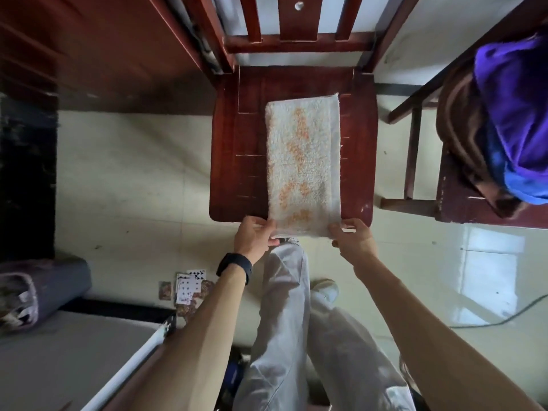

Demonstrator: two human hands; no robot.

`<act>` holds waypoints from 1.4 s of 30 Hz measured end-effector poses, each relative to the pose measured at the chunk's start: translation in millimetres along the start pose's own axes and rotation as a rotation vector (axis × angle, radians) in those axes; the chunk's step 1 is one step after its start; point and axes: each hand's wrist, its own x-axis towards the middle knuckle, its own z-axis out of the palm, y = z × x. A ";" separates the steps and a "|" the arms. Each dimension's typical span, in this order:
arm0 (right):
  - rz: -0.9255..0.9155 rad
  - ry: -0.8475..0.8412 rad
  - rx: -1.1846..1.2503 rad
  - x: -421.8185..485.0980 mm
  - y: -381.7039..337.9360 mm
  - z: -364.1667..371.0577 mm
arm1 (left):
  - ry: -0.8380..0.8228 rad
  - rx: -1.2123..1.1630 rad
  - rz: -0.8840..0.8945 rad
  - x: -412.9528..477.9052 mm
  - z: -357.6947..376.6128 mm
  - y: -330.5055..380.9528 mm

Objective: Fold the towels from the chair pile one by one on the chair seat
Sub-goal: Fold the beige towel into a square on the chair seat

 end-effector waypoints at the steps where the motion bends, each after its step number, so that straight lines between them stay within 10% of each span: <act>1: 0.010 -0.001 0.025 -5.2 2.3 -1.4 | -0.012 -0.023 -0.016 -7.2 -1.9 0.8; 14: -0.108 -0.121 -0.005 -98.7 -3.7 -32.3 | -0.262 -0.173 -0.146 -78.2 -50.7 25.6; 19: -0.243 -0.198 -0.164 -85.0 -42.9 -48.7 | -0.448 0.118 0.040 -66.0 -71.5 65.1; 25: -0.463 -0.023 -0.320 -13.7 -96.6 -42.5 | -0.137 0.566 0.499 -0.4 -58.6 107.8; 42: -0.317 0.171 -0.326 88.6 -148.3 18.3 | 0.077 0.573 0.402 108.5 -0.9 147.4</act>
